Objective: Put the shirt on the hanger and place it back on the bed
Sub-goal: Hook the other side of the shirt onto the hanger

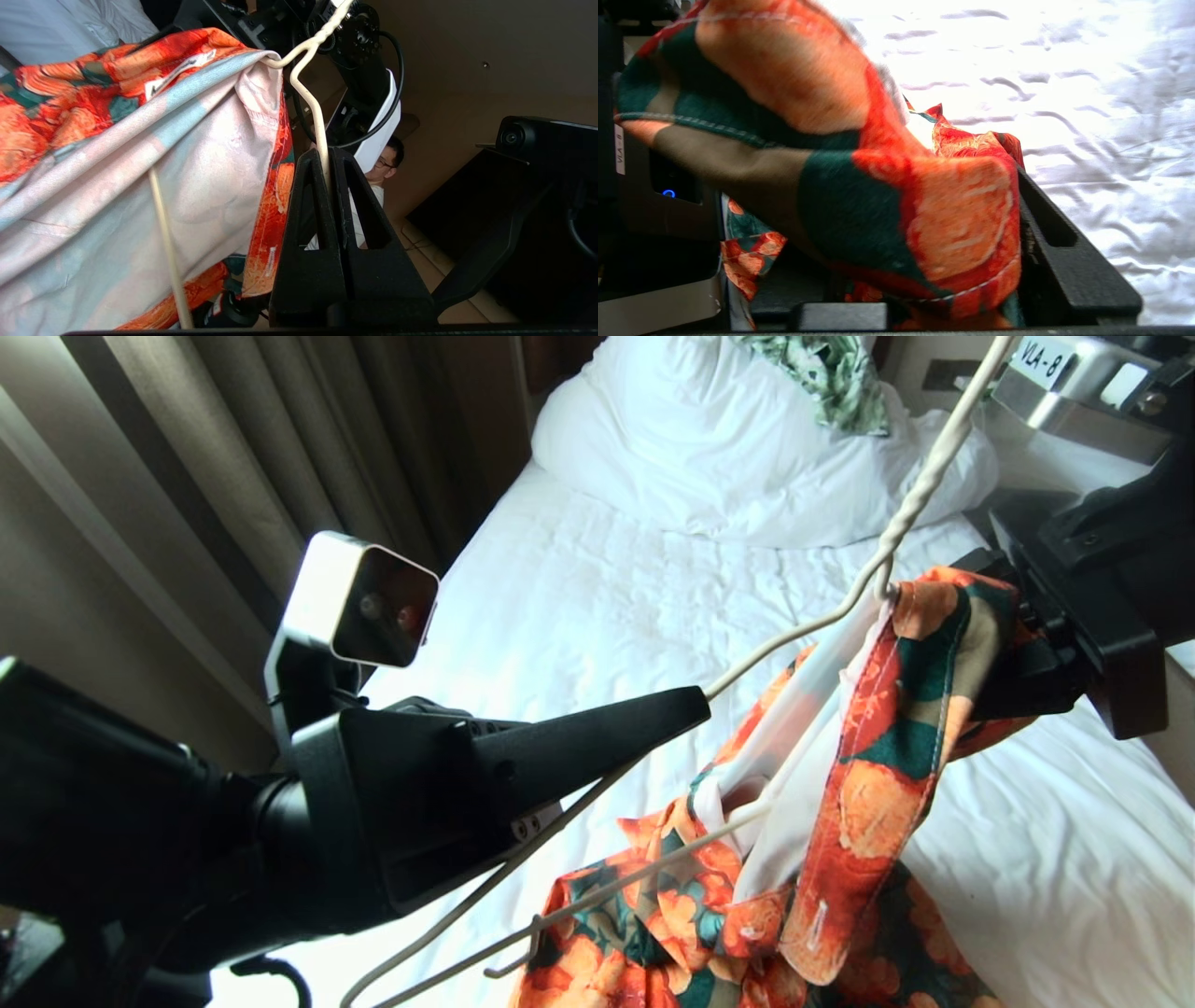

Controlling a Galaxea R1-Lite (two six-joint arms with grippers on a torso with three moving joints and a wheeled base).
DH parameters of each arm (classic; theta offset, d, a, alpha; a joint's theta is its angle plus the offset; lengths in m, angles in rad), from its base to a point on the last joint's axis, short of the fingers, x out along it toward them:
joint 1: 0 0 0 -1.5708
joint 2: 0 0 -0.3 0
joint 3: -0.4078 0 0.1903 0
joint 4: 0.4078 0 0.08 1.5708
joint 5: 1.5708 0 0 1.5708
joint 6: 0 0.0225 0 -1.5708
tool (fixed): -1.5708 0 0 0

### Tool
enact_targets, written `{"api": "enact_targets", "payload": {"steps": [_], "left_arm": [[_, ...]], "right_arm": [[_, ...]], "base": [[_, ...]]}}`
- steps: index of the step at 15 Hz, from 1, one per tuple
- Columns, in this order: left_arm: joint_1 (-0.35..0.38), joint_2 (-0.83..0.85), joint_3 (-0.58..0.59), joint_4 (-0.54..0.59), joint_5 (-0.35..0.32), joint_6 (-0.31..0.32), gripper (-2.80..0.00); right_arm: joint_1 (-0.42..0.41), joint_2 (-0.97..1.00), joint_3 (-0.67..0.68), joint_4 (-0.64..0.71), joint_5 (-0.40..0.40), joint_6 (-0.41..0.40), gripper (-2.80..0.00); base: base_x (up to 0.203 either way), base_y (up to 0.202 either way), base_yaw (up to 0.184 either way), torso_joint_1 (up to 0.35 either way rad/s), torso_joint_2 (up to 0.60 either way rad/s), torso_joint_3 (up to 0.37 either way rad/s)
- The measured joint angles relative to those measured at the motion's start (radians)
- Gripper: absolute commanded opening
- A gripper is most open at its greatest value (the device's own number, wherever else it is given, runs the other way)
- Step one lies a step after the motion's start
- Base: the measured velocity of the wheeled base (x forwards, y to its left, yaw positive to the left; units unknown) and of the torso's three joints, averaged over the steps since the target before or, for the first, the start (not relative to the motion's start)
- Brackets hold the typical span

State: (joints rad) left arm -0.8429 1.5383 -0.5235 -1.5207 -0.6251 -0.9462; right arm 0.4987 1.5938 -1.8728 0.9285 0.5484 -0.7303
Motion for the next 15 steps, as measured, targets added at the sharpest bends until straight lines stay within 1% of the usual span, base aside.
{"api": "enact_targets", "payload": {"steps": [2,4,5,7,8,9,11,12,15], "left_arm": [[0.041,0.008,-0.019,0.0,-0.017,0.0,-2.8],[0.104,0.028,-0.049,0.001,-0.046,0.0,-2.8],[0.141,0.036,-0.069,-0.006,-0.073,0.001,-2.8],[0.222,0.045,-0.104,-0.005,-0.152,0.001,-2.8],[0.251,0.043,-0.119,0.002,-0.185,0.001,-2.8],[0.276,0.038,-0.134,0.026,-0.21,0.001,-2.8],[0.303,0.02,-0.155,0.085,-0.233,0.002,-2.8],[0.315,0.008,-0.16,0.096,-0.235,0.002,0.0],[0.362,-0.014,-0.172,0.094,-0.238,0.003,0.0]], "right_arm": [[-0.005,0.0,0.0,0.0,0.02,0.028,-2.8],[-0.009,-0.003,0.009,0.005,0.034,0.03,-2.8],[-0.009,-0.004,0.015,0.007,0.036,0.033,-2.8],[-0.011,-0.004,0.017,0.006,0.036,0.042,-2.8],[-0.011,-0.003,0.017,0.006,0.036,0.044,-2.8],[-0.011,-0.001,0.017,0.006,0.037,0.045,-2.8],[-0.01,0.005,0.017,0.006,0.038,0.044,-2.8],[-0.009,0.008,0.018,0.005,0.038,0.044,-2.8],[-0.006,0.009,0.018,0.009,0.039,0.044,-2.8]], "base": [[0.0,0.0,0.0,0.0,0.0,0.0],[0.0,0.0,0.0,0.0,0.0,0.0],[0.0,0.0,0.0,0.0,0.0,0.0],[0.0,0.0,0.0,0.0,0.0,0.0],[0.0,0.0,0.0,0.0,0.0,0.0],[0.0,0.0,0.0,0.0,0.0,0.0],[0.0,0.0,0.0,0.0,0.0,0.0],[0.0,0.0,0.0,0.0,0.0,0.0],[0.0,0.0,0.0,0.0,0.0,0.0]]}}
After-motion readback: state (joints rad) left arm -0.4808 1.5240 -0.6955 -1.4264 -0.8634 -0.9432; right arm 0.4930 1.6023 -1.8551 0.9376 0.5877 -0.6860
